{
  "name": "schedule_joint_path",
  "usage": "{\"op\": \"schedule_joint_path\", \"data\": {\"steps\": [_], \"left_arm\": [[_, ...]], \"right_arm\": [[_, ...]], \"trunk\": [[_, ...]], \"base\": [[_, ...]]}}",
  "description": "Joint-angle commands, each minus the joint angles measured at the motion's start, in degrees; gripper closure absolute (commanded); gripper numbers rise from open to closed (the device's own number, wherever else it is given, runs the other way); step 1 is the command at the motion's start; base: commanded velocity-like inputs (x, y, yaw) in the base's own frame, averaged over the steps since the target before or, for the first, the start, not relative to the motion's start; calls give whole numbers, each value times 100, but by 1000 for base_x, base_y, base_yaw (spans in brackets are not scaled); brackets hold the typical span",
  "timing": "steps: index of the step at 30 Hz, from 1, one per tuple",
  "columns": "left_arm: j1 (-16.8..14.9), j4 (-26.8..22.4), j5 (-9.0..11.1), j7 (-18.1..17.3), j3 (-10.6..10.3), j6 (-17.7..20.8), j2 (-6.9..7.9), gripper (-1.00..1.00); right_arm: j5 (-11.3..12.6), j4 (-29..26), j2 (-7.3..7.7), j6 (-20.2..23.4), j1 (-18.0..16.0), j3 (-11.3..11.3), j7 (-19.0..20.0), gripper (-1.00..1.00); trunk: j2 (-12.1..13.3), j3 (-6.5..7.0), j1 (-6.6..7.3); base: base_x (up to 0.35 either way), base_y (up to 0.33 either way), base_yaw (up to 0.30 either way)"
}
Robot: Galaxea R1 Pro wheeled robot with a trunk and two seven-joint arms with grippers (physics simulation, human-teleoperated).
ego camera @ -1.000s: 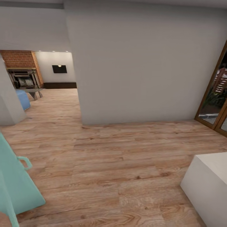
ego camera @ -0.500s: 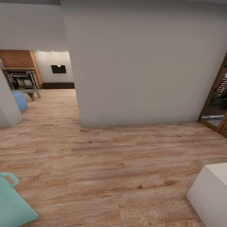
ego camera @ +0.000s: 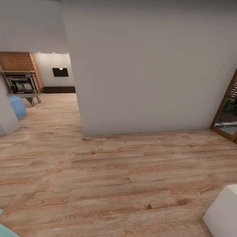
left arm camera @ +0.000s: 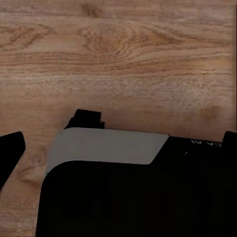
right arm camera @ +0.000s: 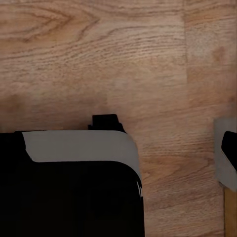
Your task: Move the two storage containers from the living room to the garage. In the garage, place one container on the floor and stack the other container on top of it (either order is fine).
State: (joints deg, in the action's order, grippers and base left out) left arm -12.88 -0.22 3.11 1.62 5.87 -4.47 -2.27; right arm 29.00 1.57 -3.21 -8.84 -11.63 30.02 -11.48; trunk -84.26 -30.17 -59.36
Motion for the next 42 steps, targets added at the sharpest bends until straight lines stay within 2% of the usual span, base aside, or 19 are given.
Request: {"op": "schedule_joint_path", "data": {"steps": [1,7,12,25,42], "left_arm": [[-4,5,32,5,28,-19,-2,-100],[-4,8,34,5,28,-19,-2,-100],[-4,6,37,5,28,-23,-2,-100],[-4,8,39,5,28,-28,-2,-100],[-4,8,35,5,28,-28,-2,-100]], "right_arm": [[53,17,-5,-32,-6,48,-4,-100],[77,14,6,-38,-6,48,-4,-100],[187,14,21,-39,-6,48,-4,-100],[208,17,27,-39,-6,48,-4,-100],[211,15,0,-36,-6,48,-4,-100]], "trunk": [[-2,-6,-3],[-2,-6,-3],[-2,-6,-3],[-2,-6,-3],[-2,-6,-3]], "base": [[321,0,0],[321,0,69],[321,0,245],[321,0,255],[321,0,14]]}}
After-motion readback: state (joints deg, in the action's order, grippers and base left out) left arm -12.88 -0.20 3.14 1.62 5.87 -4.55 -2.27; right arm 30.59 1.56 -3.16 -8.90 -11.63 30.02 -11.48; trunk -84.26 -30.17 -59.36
